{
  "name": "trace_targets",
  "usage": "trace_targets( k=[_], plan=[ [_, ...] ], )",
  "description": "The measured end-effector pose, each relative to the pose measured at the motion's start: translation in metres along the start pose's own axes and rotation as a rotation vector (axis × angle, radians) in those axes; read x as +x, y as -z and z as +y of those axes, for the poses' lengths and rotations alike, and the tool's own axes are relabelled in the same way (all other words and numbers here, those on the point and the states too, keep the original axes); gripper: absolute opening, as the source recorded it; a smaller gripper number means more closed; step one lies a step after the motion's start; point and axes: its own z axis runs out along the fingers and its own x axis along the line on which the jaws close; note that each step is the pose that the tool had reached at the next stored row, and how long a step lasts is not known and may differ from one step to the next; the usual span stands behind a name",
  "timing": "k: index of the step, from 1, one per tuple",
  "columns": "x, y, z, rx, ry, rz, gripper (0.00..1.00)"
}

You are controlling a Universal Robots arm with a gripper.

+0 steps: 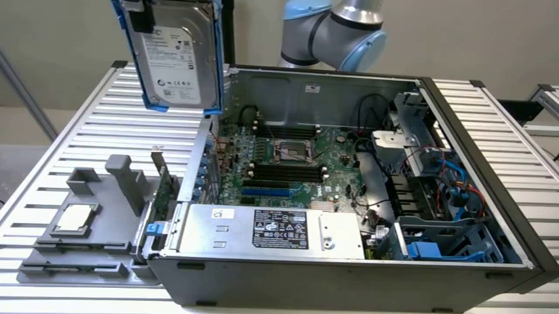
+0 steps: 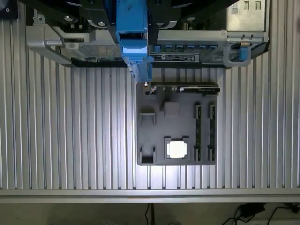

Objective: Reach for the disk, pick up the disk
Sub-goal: 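Pick up the disk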

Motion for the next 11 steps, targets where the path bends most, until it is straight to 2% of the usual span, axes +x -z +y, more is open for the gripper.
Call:
trace_targets(
  k=[11],
  plan=[
    [0.001, 0.0057, -0.0497, -0.0020, 0.000, -0.0003, 0.33]
  ],
)
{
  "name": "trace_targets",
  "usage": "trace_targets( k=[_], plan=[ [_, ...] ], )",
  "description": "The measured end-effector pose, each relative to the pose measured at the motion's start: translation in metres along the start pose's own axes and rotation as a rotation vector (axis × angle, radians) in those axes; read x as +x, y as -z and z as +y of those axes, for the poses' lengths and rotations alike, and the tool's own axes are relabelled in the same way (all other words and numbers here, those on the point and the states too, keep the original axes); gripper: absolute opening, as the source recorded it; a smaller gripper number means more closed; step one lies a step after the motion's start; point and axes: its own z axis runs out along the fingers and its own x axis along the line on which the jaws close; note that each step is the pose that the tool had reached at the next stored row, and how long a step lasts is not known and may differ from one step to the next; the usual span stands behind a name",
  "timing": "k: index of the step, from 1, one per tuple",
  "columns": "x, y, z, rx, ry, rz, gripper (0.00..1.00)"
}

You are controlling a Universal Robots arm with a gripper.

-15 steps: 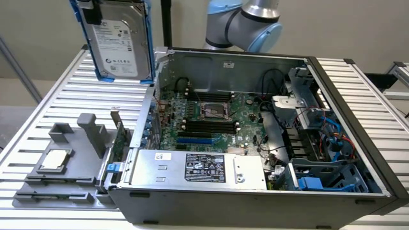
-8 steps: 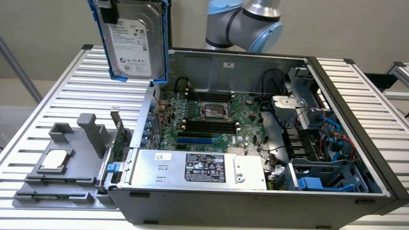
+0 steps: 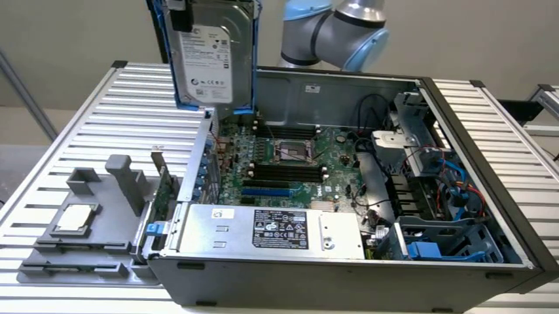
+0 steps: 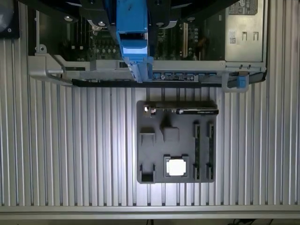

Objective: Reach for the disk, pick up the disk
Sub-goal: 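Pick up the disk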

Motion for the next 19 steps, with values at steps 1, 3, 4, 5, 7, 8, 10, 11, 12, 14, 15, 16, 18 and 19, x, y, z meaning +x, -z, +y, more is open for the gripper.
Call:
trace_targets(
  k=[1, 3, 4, 5, 7, 8, 10, 11, 12, 14, 15, 16, 18, 19],
  plan=[
    [0.000, 0.0002, -0.0045, 0.0000, 0.000, 0.0000, 0.33],
    [0.001, 0.0005, -0.0139, -0.0001, 0.000, 0.0001, 0.33],
    [0.001, 0.0006, -0.0184, 0.0000, 0.000, -0.0001, 0.33],
    [0.001, 0.0008, -0.0231, -0.0001, 0.000, 0.0000, 0.33],
    [0.002, 0.0010, -0.0321, 0.0000, 0.000, 0.0000, 0.33],
    [0.003, 0.0011, -0.0367, 0.0000, 0.000, 0.0000, 0.33],
    [0.003, 0.0013, -0.0457, 0.0000, 0.000, 0.0000, 0.33],
    [0.004, 0.0014, -0.0502, 0.0000, 0.000, 0.0000, 0.33],
    [0.005, 0.0014, -0.0548, 0.0000, 0.000, -0.0001, 0.33],
    [0.006, 0.0016, -0.0637, 0.0000, 0.000, 0.0000, 0.33],
    [0.006, 0.0016, -0.0683, 0.0000, 0.000, -0.0001, 0.33],
    [0.007, 0.0017, -0.0732, -0.0001, 0.000, 0.0000, 0.33],
    [0.008, 0.0018, -0.0821, 0.0000, 0.000, 0.0000, 0.33],
    [0.009, 0.0019, -0.0867, -0.0001, 0.000, 0.0000, 0.33]
  ],
)
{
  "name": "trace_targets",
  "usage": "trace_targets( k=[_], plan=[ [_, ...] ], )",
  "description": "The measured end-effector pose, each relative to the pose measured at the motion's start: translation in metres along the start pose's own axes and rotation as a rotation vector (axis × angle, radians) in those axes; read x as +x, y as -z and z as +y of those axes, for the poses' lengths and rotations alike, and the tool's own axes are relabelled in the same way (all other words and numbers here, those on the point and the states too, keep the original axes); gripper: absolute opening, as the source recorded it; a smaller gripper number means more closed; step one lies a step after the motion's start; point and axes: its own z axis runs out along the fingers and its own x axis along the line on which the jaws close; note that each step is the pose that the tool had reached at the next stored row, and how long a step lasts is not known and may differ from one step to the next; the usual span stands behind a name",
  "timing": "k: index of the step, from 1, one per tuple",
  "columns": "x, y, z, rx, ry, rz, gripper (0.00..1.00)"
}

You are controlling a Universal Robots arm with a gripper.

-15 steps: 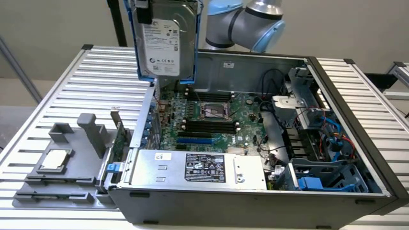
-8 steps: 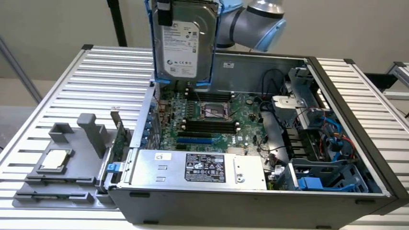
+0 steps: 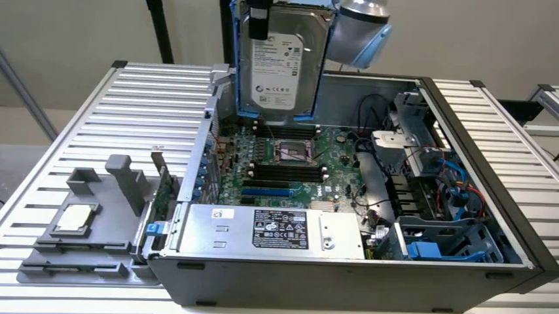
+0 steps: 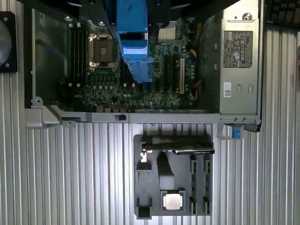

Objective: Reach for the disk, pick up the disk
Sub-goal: 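Pick up the disk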

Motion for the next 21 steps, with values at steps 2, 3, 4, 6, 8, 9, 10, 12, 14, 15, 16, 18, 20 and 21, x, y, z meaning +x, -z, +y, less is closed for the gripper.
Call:
trace_targets(
  k=[2, 3, 4, 6, 8, 9, 10, 12, 14, 15, 16, 18, 20, 21],
  plan=[
    [0.001, 0.0001, -0.0090, 0.0000, 0.000, 0.0000, 0.33],
    [0.002, 0.0001, -0.0135, 0.0000, 0.000, -0.0001, 0.33],
    [0.002, 0.0001, -0.0180, 0.0001, 0.000, -0.0001, 0.33],
    [0.003, 0.0002, -0.0275, 0.0001, 0.000, -0.0002, 0.33],
    [0.005, 0.0003, -0.0365, 0.0001, 0.000, -0.0001, 0.33],
    [0.005, 0.0003, -0.0410, 0.0001, 0.000, -0.0001, 0.33],
    [0.006, 0.0004, -0.0455, 0.0000, 0.000, 0.0001, 0.33],
    [0.007, 0.0005, -0.0545, -0.0001, 0.000, 0.0002, 0.33],
    [0.008, 0.0003, -0.0638, 0.0001, 0.000, -0.0002, 0.33],
    [0.008, 0.0003, -0.0685, 0.0001, 0.000, -0.0003, 0.33],
    [0.009, 0.0003, -0.0730, 0.0002, 0.000, -0.0003, 0.33],
    [0.010, 0.0004, -0.0820, 0.0001, 0.000, -0.0001, 0.33],
    [0.011, 0.0003, -0.0912, 0.0000, 0.000, -0.0001, 0.33],
    [0.011, 0.0003, -0.0957, 0.0000, 0.000, -0.0001, 0.33]
  ],
)
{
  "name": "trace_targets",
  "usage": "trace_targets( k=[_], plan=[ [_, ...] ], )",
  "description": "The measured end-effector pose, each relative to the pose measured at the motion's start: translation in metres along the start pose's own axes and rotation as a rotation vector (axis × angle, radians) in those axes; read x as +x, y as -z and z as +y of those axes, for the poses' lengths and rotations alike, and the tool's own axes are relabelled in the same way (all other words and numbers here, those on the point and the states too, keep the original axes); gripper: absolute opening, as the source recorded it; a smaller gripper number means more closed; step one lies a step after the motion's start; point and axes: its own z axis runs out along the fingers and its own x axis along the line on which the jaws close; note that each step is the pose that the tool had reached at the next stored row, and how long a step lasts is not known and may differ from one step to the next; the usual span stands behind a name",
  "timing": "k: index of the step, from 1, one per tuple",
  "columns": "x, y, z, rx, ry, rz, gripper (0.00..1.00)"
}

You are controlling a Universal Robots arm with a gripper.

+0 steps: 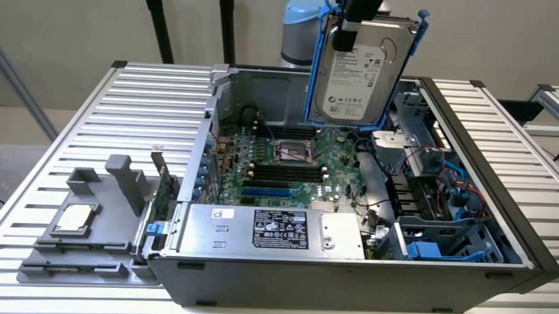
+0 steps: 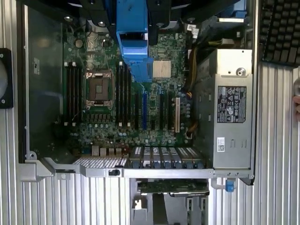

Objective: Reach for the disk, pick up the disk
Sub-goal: 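Pick up the disk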

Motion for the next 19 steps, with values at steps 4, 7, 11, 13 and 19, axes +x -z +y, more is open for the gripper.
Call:
trace_targets(
  k=[4, 7, 11, 13, 19],
  plan=[
    [0.002, -0.0004, -0.0179, 0.0002, 0.000, -0.0002, 0.33],
    [0.003, -0.0005, -0.0310, 0.0003, 0.000, -0.0001, 0.33],
    [0.006, -0.0011, -0.0481, 0.0005, 0.000, 0.0000, 0.33],
    [0.007, -0.0015, -0.0567, 0.0005, 0.000, -0.0001, 0.33],
    [0.021, -0.0014, -0.0728, 0.0005, 0.000, 0.0000, 0.33]
  ],
)
